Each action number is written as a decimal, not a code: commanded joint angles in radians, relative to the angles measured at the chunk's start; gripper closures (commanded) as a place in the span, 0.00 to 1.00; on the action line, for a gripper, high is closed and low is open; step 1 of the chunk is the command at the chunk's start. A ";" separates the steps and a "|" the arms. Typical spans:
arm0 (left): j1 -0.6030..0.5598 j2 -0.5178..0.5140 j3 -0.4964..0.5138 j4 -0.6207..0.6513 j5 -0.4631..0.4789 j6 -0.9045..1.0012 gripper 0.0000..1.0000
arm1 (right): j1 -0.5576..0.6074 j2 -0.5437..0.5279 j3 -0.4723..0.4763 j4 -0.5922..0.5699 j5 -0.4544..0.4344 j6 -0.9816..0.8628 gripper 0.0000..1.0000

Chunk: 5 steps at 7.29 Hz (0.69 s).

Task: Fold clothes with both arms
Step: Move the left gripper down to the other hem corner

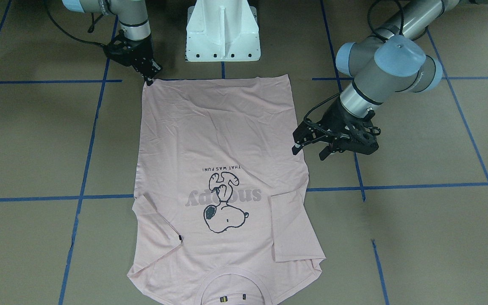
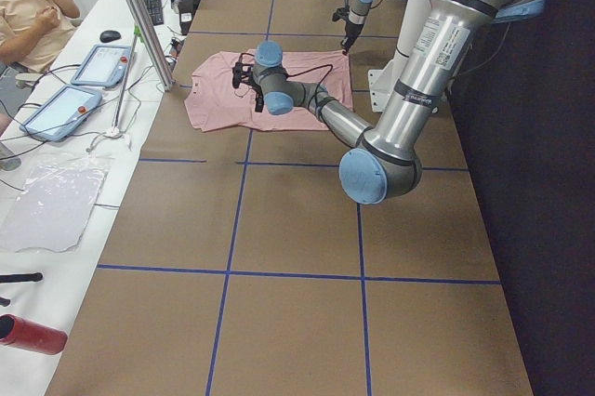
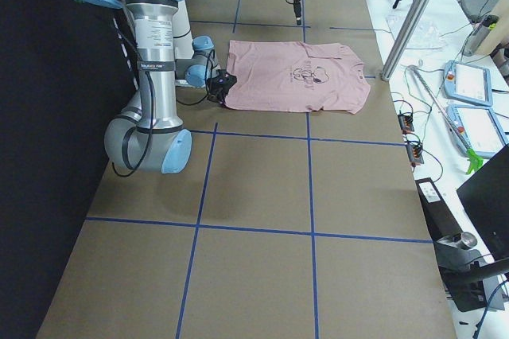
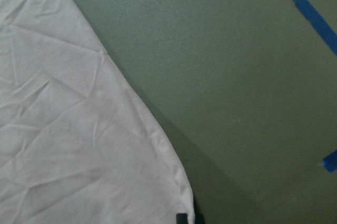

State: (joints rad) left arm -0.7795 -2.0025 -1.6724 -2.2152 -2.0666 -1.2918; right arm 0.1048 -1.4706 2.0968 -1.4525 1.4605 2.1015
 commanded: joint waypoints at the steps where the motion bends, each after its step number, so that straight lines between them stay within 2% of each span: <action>1: 0.191 0.149 -0.250 0.073 0.159 -0.229 0.13 | 0.006 -0.005 0.058 -0.006 0.006 -0.005 1.00; 2: 0.271 0.186 -0.351 0.194 0.195 -0.271 0.13 | 0.006 -0.004 0.060 -0.006 0.007 -0.005 1.00; 3: 0.363 0.194 -0.377 0.291 0.236 -0.378 0.14 | 0.009 -0.002 0.060 -0.008 0.009 -0.005 1.00; 4: 0.466 0.212 -0.372 0.302 0.297 -0.474 0.16 | 0.009 -0.001 0.058 -0.008 0.008 -0.005 1.00; 5: 0.524 0.228 -0.363 0.304 0.312 -0.551 0.16 | 0.009 -0.004 0.057 -0.008 0.007 -0.005 1.00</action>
State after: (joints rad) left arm -0.3474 -1.7960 -2.0353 -1.9324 -1.7928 -1.7389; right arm 0.1129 -1.4727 2.1548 -1.4601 1.4683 2.0970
